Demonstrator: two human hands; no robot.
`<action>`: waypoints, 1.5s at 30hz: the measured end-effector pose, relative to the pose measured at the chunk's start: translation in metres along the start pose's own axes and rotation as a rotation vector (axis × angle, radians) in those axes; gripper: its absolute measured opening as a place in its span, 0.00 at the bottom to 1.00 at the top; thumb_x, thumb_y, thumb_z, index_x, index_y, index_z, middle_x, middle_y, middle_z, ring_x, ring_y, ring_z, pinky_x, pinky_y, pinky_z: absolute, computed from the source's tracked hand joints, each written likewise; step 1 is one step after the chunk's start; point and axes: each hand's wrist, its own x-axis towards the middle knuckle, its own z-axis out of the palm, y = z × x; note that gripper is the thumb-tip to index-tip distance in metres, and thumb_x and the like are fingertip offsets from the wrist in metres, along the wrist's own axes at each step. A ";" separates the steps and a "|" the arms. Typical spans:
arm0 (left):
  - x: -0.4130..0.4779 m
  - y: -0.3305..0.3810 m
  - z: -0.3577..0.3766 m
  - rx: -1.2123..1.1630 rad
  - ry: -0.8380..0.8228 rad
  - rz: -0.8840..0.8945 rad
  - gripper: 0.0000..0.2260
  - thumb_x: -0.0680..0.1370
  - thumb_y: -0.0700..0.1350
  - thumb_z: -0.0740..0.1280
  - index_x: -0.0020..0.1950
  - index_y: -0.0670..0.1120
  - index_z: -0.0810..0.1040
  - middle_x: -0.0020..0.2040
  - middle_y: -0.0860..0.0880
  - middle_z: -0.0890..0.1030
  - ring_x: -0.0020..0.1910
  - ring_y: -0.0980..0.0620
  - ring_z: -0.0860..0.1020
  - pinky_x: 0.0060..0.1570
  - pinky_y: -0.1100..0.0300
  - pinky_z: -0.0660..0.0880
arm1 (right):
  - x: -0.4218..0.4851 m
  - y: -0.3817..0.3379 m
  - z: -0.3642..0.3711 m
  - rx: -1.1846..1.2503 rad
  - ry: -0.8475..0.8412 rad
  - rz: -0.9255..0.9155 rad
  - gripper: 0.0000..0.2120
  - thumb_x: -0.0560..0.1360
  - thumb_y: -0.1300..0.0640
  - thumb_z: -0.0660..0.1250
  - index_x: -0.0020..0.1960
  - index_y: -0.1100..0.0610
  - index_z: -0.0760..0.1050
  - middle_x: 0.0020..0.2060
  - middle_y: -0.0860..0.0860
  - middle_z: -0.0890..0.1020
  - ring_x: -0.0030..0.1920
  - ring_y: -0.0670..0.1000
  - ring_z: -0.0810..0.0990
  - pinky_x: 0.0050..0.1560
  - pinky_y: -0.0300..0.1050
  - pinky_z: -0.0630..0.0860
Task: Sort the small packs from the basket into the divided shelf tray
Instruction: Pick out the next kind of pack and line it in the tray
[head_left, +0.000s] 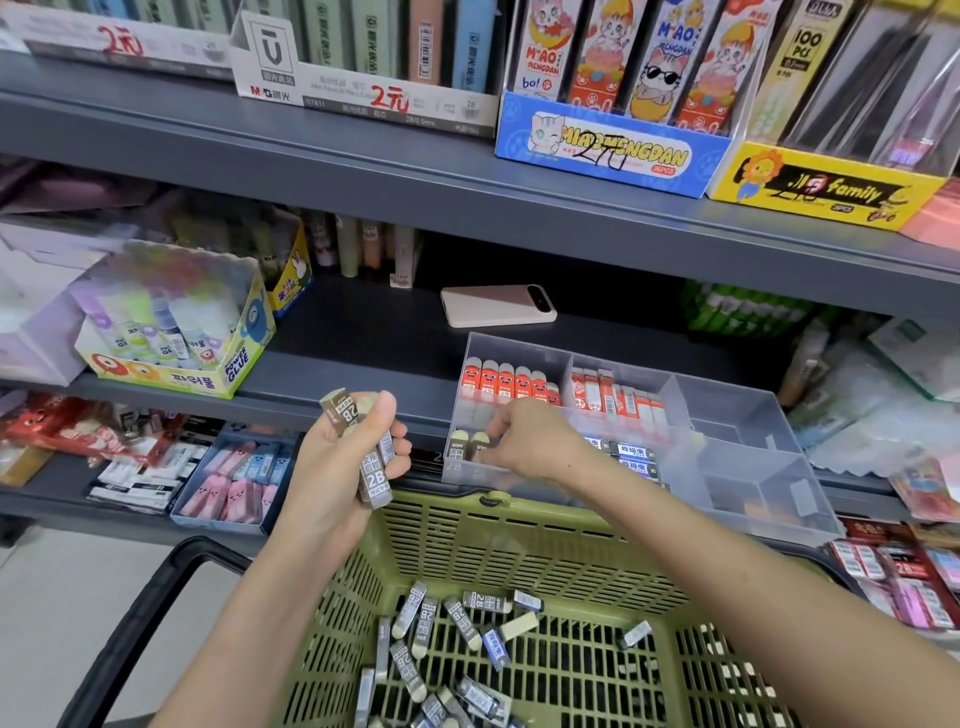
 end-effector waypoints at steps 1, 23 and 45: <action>0.000 0.000 0.000 0.002 0.000 -0.001 0.13 0.67 0.47 0.70 0.46 0.42 0.75 0.31 0.49 0.78 0.28 0.57 0.76 0.24 0.66 0.71 | 0.000 0.000 0.001 -0.007 0.012 0.009 0.13 0.71 0.59 0.69 0.53 0.65 0.79 0.52 0.59 0.82 0.49 0.54 0.79 0.52 0.48 0.77; 0.002 -0.023 0.017 -0.340 -0.099 -0.065 0.16 0.68 0.56 0.69 0.46 0.46 0.75 0.36 0.51 0.78 0.33 0.56 0.78 0.34 0.61 0.78 | -0.076 -0.039 0.026 0.076 0.381 -0.458 0.09 0.71 0.51 0.70 0.49 0.53 0.78 0.41 0.47 0.80 0.39 0.47 0.78 0.46 0.44 0.75; 0.006 -0.010 0.015 -0.461 -0.051 -0.153 0.19 0.68 0.59 0.66 0.44 0.43 0.74 0.32 0.49 0.75 0.29 0.56 0.73 0.29 0.64 0.74 | -0.032 0.006 -0.037 -0.501 0.116 -0.111 0.20 0.74 0.41 0.63 0.38 0.57 0.78 0.33 0.49 0.75 0.38 0.53 0.76 0.37 0.42 0.71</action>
